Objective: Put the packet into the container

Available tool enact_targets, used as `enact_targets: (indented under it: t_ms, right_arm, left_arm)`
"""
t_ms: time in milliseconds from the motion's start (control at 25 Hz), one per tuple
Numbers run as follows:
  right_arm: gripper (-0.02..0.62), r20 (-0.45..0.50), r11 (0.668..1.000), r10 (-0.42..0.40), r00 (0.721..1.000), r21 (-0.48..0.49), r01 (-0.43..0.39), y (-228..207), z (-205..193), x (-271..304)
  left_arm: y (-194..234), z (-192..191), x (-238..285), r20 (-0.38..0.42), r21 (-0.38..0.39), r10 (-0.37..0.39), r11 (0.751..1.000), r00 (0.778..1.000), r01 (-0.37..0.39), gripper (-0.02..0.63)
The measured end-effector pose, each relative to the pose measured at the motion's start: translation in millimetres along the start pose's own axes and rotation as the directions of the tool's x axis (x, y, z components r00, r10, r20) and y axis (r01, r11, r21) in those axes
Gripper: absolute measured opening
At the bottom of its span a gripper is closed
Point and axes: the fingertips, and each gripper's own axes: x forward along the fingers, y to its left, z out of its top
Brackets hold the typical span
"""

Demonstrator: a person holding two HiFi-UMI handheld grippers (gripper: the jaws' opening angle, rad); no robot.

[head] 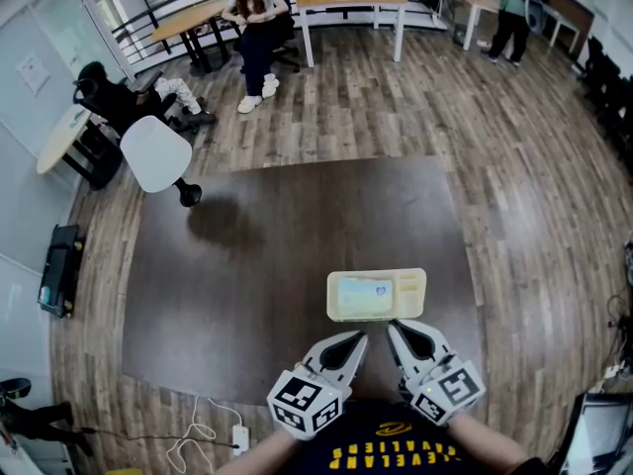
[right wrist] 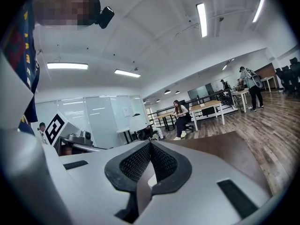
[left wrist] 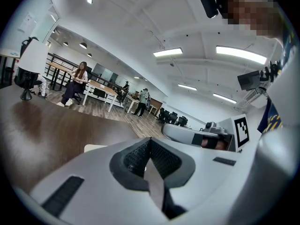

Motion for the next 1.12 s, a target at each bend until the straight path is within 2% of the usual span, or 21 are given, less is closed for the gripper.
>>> enact_targets:
  t_ms: [1120]
  right_arm:
    - [0.011, -0.002, 1.000, 0.007, 1.000, 0.008, -0.007, -0.3, -5.3, 0.0]
  left_arm:
    - [2.9, -7.3, 1.1, -0.035, -0.008, 0.002, 1.000, 0.999, -0.002, 0.000]
